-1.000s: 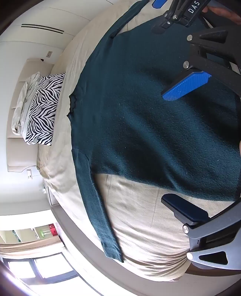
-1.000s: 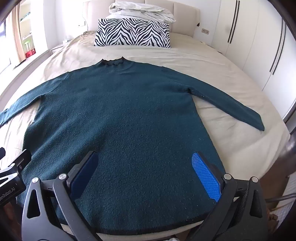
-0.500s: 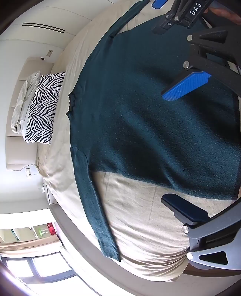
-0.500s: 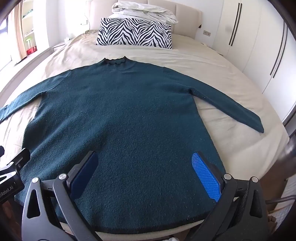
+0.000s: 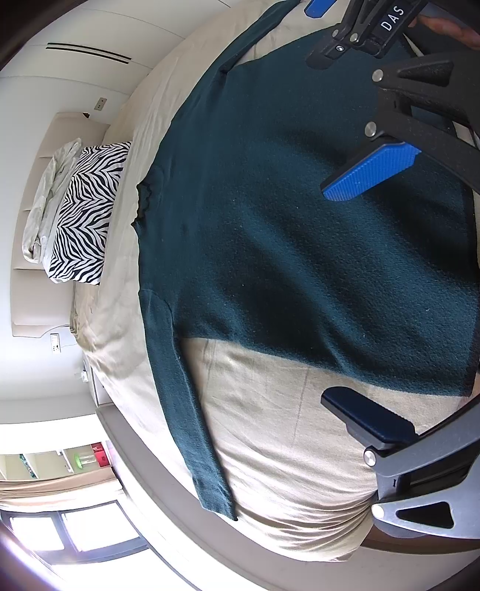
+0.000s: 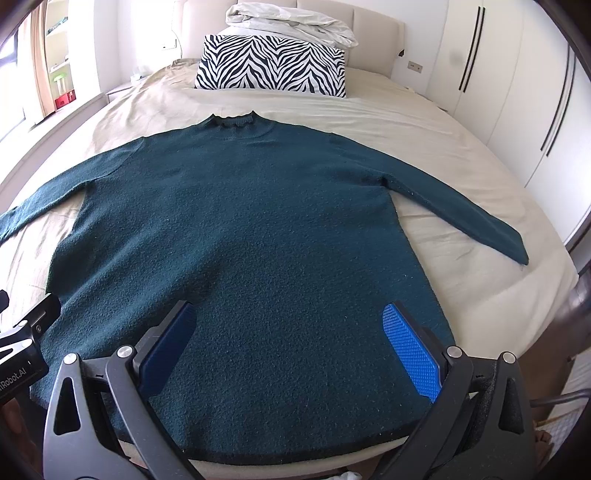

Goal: Fold small clothes

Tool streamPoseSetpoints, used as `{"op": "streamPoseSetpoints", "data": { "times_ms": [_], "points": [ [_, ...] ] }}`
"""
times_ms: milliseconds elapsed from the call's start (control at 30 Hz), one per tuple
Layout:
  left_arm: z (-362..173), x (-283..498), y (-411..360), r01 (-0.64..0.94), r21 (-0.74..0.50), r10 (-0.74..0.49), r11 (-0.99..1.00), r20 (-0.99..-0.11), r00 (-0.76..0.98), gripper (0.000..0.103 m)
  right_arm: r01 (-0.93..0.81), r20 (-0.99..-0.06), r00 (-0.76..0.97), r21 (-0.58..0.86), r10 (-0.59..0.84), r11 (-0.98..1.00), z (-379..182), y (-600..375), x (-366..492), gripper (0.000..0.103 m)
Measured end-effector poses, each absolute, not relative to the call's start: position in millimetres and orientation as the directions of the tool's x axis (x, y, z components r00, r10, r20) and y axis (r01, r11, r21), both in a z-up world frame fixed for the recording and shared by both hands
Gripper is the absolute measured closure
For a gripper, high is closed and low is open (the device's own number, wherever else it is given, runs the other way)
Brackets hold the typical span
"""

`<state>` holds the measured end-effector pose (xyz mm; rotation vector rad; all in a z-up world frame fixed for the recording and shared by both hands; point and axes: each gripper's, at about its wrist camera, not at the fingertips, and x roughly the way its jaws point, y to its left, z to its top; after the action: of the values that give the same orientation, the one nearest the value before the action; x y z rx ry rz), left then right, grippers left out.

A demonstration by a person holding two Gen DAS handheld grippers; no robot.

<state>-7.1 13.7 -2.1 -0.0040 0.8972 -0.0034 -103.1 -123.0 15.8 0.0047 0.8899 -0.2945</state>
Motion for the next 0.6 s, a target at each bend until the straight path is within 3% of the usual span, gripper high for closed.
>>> {"op": "streamPoseSetpoints", "data": {
  "times_ms": [600],
  "points": [
    [-10.2, -12.0, 16.8, -0.001, -0.006, -0.004, 1.0, -0.786, 0.618, 0.0, 0.25, -0.765, 0.596, -0.112, -0.244, 0.962, 11.3, -119.3, -104.4, 0.0]
  ]
}}
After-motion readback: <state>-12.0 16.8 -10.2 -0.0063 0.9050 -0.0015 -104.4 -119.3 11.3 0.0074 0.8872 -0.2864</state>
